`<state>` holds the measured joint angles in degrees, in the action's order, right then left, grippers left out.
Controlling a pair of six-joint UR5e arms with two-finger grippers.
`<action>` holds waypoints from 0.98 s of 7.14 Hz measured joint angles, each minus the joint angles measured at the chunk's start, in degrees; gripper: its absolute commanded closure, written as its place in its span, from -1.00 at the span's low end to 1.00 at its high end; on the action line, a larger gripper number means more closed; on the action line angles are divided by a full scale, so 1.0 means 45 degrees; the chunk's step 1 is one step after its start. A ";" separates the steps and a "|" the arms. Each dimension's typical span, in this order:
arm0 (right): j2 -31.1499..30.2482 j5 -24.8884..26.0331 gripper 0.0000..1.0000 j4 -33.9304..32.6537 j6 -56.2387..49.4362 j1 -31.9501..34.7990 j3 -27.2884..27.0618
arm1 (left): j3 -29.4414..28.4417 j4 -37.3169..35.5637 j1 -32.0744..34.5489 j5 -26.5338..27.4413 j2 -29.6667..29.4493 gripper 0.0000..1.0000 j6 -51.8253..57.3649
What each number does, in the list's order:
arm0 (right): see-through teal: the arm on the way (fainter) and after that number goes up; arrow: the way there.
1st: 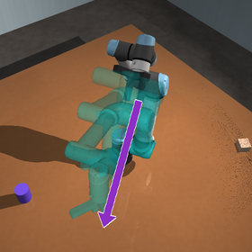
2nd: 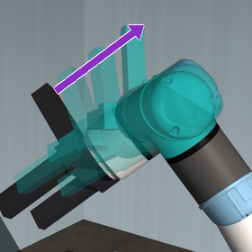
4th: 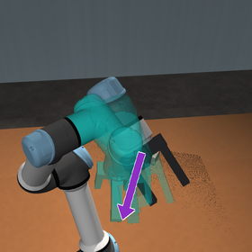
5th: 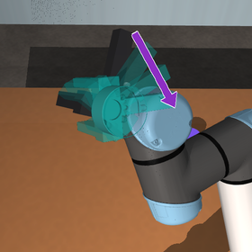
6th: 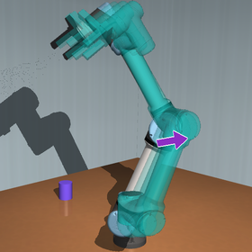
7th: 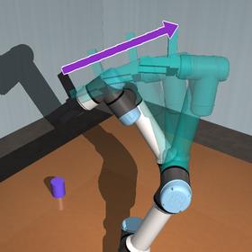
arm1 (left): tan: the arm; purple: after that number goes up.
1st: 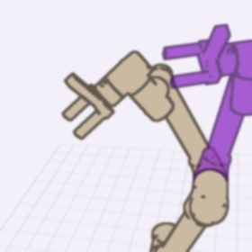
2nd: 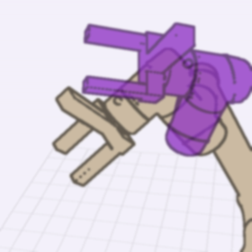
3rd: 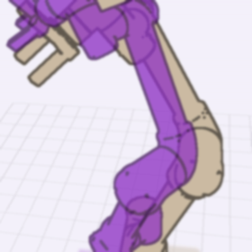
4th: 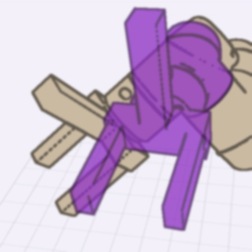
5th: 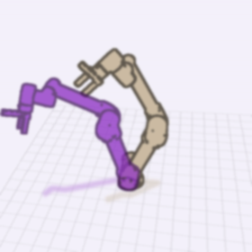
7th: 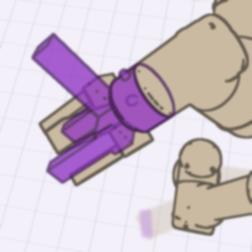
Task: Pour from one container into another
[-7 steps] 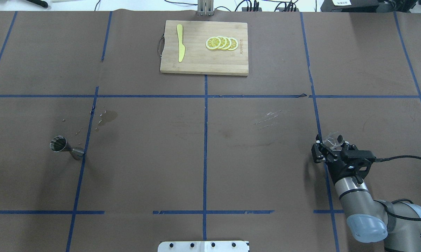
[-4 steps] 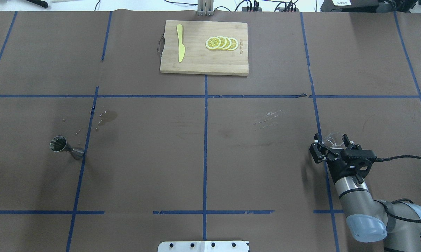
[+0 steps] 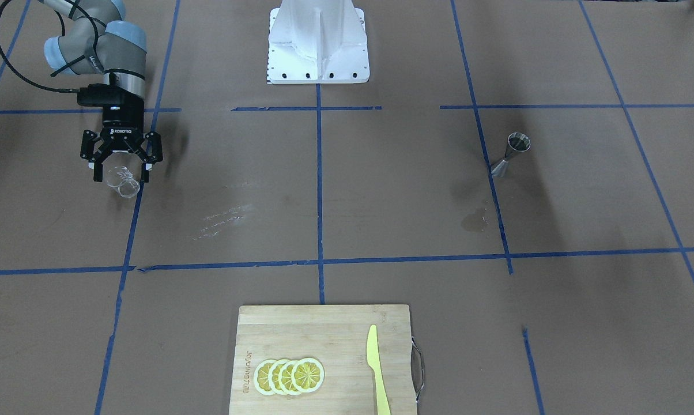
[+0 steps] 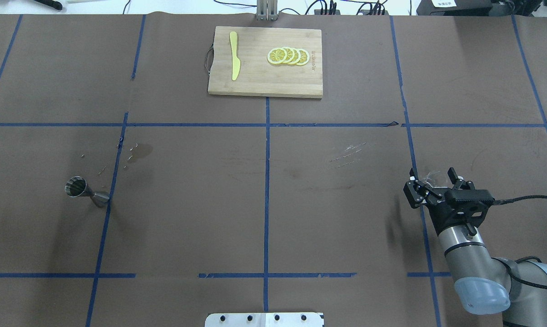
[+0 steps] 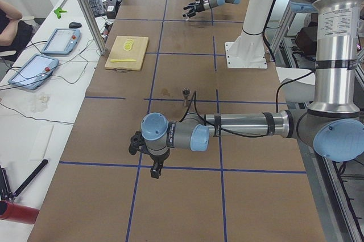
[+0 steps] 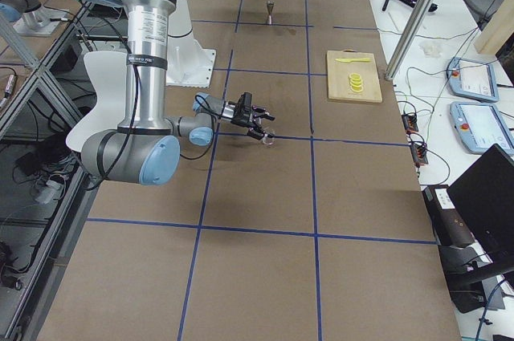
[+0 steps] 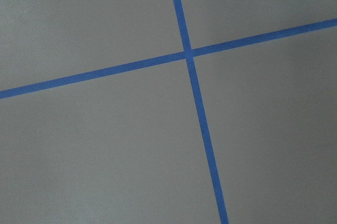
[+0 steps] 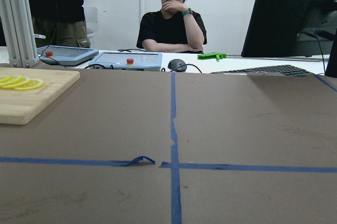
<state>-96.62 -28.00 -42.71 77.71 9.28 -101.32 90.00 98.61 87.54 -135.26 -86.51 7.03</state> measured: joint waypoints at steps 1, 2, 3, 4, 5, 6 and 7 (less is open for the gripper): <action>-0.0022 -0.0352 -1.00 -0.0036 -0.0603 0.0282 -0.0561 | 0.0000 0.0000 0.0000 0.0000 -0.0002 -1.00 0.0000; -0.0027 -0.1289 -1.00 -0.0055 -0.1151 0.0841 -0.1029 | 0.0006 0.0000 0.0003 -0.0005 0.0007 -1.00 0.0000; -0.0032 -0.2695 -1.00 -0.0079 -0.1804 0.1702 -0.1372 | 0.0020 0.0000 0.0010 -0.0013 0.0023 -1.00 0.0000; -0.0028 -0.4444 -1.00 -0.0111 -0.2548 0.2843 -0.1537 | 0.0036 -0.0001 0.0017 -0.0017 0.0042 -1.00 0.0000; -0.0021 -0.6370 -1.00 -0.0184 -0.3357 0.4136 -0.1581 | 0.0063 0.0000 0.0017 -0.0019 0.0060 -1.00 0.0000; -0.0011 -0.8689 -1.00 -0.0390 -0.4379 0.5703 -0.1581 | 0.0098 0.0000 0.0018 -0.0019 0.0072 -1.00 0.0000; -0.0001 -1.1107 -1.00 -0.0768 -0.5677 0.7393 -0.1566 | 0.0122 0.0000 0.0019 -0.0020 0.0078 -1.00 0.0000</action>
<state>-96.63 -77.98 -46.17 52.16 42.55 -108.37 90.55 98.61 87.63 -135.35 -86.16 7.03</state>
